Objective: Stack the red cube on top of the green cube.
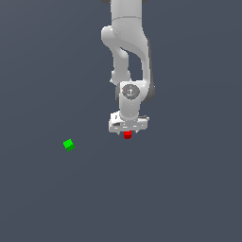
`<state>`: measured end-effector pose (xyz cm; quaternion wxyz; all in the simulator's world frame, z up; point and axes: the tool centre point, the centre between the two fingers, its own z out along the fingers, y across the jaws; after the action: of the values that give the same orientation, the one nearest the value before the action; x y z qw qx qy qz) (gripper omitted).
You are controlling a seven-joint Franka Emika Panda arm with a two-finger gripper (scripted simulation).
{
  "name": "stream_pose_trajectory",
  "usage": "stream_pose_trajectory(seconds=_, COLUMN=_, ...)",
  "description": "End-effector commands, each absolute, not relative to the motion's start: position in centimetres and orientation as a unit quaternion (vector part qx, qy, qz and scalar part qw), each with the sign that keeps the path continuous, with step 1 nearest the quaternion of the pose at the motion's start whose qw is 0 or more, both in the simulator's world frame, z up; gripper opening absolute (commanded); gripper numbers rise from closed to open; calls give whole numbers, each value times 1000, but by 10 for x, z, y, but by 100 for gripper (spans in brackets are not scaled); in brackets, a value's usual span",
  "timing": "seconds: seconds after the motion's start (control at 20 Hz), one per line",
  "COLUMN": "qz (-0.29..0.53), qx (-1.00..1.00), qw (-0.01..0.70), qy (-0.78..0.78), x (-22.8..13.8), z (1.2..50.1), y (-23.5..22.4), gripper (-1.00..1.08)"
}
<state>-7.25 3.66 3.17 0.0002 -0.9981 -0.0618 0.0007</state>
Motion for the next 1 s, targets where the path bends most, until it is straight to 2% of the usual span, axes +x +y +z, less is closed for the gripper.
stream_pose_trajectory(seconds=0.0, qz=0, qx=-998, qw=0, qy=-62, x=-72, z=24, y=37, gripper=100)
stream_pose_trajectory(seconds=0.2, qz=0, qx=-998, qw=0, qy=-62, x=-72, z=20, y=37, gripper=100)
stream_pose_trajectory(seconds=0.25, qz=0, qx=-998, qw=0, qy=-62, x=-72, z=20, y=37, gripper=-100)
stream_pose_trajectory(seconds=0.95, qz=0, qx=-998, qw=0, qy=-62, x=-72, z=25, y=37, gripper=-100)
